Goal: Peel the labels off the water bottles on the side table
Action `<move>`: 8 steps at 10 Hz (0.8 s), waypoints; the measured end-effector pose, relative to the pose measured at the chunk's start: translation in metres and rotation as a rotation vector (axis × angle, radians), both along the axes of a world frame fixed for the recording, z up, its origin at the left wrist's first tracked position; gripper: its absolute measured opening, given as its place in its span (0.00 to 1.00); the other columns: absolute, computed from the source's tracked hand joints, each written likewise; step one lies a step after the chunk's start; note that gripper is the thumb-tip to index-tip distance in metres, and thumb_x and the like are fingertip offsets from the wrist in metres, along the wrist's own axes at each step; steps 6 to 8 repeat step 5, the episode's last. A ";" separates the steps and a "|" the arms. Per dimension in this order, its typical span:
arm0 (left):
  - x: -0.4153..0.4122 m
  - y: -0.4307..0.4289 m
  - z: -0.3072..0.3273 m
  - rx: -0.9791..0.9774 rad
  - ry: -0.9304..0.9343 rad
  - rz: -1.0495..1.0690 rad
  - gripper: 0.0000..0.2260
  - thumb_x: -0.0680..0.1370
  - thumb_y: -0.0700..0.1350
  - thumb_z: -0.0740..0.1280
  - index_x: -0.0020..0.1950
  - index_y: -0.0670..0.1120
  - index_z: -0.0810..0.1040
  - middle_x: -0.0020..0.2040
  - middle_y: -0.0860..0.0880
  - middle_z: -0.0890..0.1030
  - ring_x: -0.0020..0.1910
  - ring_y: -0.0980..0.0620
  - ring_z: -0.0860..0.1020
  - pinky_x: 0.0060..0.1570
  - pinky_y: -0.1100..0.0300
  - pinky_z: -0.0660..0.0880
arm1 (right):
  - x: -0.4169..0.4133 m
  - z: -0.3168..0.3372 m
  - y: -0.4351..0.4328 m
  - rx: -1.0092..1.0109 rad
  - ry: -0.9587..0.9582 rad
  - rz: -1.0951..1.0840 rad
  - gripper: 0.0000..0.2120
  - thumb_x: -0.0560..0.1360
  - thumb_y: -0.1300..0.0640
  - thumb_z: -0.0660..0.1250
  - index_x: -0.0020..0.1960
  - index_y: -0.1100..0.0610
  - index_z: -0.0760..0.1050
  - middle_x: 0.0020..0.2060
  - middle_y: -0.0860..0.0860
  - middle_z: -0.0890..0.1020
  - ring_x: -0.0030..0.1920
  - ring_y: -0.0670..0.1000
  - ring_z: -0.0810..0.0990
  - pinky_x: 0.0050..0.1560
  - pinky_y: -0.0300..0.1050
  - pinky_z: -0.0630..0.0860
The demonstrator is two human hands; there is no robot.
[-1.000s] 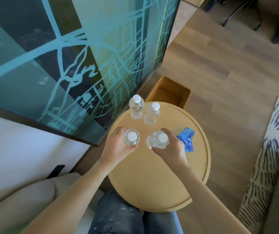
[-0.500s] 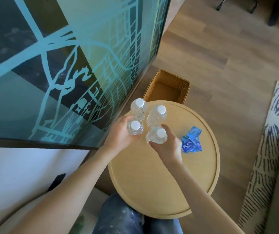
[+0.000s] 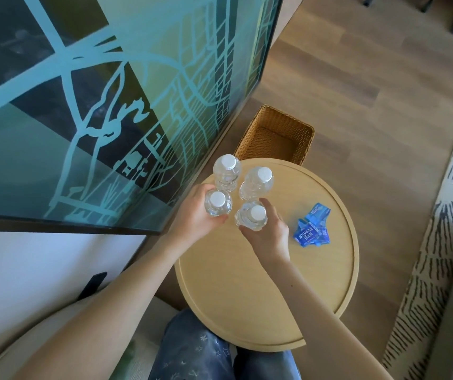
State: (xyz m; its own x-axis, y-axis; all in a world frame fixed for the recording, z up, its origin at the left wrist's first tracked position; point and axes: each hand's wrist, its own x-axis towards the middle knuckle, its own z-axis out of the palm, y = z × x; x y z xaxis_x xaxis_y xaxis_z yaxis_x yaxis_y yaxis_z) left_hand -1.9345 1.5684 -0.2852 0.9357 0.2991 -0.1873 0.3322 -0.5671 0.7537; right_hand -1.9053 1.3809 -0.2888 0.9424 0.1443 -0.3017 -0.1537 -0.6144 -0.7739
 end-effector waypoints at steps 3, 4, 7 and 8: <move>-0.007 -0.009 0.009 -0.001 0.027 -0.021 0.34 0.68 0.48 0.79 0.70 0.48 0.68 0.64 0.51 0.75 0.63 0.54 0.73 0.58 0.59 0.70 | 0.004 0.014 -0.016 -0.025 0.022 0.148 0.43 0.66 0.49 0.78 0.75 0.48 0.59 0.68 0.47 0.70 0.65 0.46 0.70 0.58 0.39 0.66; -0.015 -0.013 0.039 0.044 -0.046 0.007 0.33 0.69 0.51 0.78 0.69 0.49 0.66 0.61 0.54 0.71 0.60 0.58 0.69 0.56 0.59 0.67 | 0.010 0.047 -0.028 -0.024 -0.031 0.176 0.38 0.68 0.40 0.73 0.73 0.44 0.61 0.64 0.39 0.70 0.62 0.40 0.69 0.56 0.37 0.66; -0.019 -0.020 0.075 0.192 -0.168 0.061 0.25 0.73 0.52 0.75 0.65 0.44 0.71 0.59 0.48 0.75 0.57 0.54 0.71 0.53 0.61 0.68 | 0.019 0.085 -0.045 0.028 -0.218 0.192 0.22 0.75 0.44 0.68 0.67 0.49 0.71 0.61 0.43 0.77 0.61 0.44 0.74 0.55 0.38 0.68; -0.019 -0.020 0.075 0.192 -0.168 0.061 0.25 0.73 0.52 0.75 0.65 0.44 0.71 0.59 0.48 0.75 0.57 0.54 0.71 0.53 0.61 0.68 | 0.019 0.085 -0.045 0.028 -0.218 0.192 0.22 0.75 0.44 0.68 0.67 0.49 0.71 0.61 0.43 0.77 0.61 0.44 0.74 0.55 0.38 0.68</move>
